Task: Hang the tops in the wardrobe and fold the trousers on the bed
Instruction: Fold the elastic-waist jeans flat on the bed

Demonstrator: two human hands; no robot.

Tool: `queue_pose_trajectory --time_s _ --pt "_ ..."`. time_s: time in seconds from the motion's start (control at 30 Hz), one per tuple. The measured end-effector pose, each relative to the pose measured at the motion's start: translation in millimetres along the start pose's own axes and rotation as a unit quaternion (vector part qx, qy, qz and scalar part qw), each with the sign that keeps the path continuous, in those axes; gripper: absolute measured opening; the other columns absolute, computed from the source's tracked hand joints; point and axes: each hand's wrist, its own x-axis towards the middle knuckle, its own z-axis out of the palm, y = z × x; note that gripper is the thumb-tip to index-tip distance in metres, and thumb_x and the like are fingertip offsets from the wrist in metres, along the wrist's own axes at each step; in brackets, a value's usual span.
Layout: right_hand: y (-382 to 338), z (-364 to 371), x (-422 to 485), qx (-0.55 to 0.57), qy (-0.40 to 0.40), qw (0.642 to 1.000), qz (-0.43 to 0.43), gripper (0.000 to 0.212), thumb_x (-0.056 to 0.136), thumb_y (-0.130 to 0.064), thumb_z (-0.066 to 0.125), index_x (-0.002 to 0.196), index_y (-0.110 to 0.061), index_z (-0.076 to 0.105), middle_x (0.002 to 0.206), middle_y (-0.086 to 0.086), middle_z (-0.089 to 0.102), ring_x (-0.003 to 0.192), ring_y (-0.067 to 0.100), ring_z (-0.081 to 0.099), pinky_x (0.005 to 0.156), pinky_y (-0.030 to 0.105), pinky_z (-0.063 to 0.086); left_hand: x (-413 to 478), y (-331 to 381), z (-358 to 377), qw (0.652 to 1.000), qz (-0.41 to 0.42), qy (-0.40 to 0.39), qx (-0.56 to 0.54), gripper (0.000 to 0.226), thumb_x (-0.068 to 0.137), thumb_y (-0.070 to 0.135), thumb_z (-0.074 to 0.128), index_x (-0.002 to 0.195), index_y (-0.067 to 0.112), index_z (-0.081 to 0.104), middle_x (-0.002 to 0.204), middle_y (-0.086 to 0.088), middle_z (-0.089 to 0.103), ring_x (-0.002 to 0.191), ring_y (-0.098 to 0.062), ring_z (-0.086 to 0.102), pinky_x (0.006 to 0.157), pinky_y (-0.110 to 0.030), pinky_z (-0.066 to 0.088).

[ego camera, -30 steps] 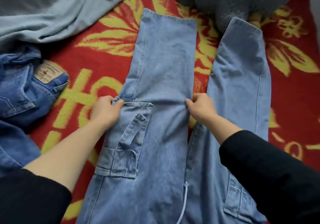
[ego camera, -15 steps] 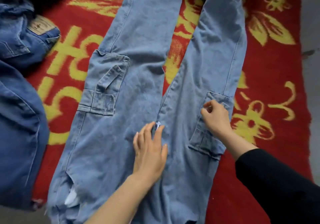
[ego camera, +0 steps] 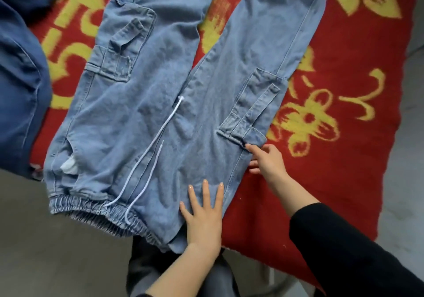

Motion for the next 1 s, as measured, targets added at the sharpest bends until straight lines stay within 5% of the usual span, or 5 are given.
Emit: queue_pose_trajectory --time_s 0.13,0.3,0.63,0.9,1.0 --pt "-14 10 -3 0.079 0.010 0.996 0.038 0.039 0.082 -0.009 0.067 0.113 -0.008 0.046 0.064 0.004 0.050 0.031 0.008 0.045 0.032 0.017 0.033 1 -10 -27 0.999 0.027 -0.028 -0.010 0.096 0.082 0.011 0.058 0.150 0.033 -0.006 0.158 -0.007 -0.006 0.142 -0.044 0.004 0.110 -0.056 0.025" --pt "-53 21 -20 0.086 0.032 0.996 -0.003 0.018 0.078 0.000 0.059 0.087 -0.012 0.048 0.055 0.005 0.043 0.026 0.009 0.039 0.031 0.014 0.028 2 -62 -82 0.967 -0.002 -0.050 -0.249 0.027 0.063 0.008 0.048 0.086 0.019 0.055 0.096 -0.011 0.062 0.094 -0.034 0.055 0.069 -0.034 0.038" --pt "-176 181 -74 0.054 0.036 0.958 -0.281 0.054 0.050 -0.033 0.064 0.102 -0.025 0.058 0.086 0.006 0.069 0.081 0.035 0.068 0.071 0.054 0.057 -21 -227 -186 0.809 -0.082 -0.006 -0.582 0.025 0.040 -0.002 0.039 0.053 0.010 0.057 0.045 0.000 0.037 0.041 -0.013 0.029 0.040 -0.018 0.021" --pt "-151 284 -69 -0.348 -0.209 0.886 -0.226 0.087 0.085 -0.025 0.062 0.154 -0.022 0.010 0.110 0.009 0.062 0.098 0.028 0.062 0.081 0.032 0.050 22 -345 -135 0.854 -0.220 0.065 -0.466 0.040 0.081 0.007 0.067 0.119 0.011 0.052 0.102 -0.009 0.059 0.090 -0.020 0.055 0.079 -0.029 0.043" --pt "-143 286 -62 -0.408 -0.211 0.860 -0.222 0.081 0.085 -0.022 0.059 0.154 -0.023 0.017 0.126 0.011 0.060 0.106 0.030 0.061 0.087 0.030 0.047 30 -345 -133 0.902 -0.200 0.082 -0.373 0.032 0.078 0.003 0.062 0.105 0.018 0.054 0.080 -0.006 0.061 0.078 -0.026 0.055 0.073 -0.033 0.043"
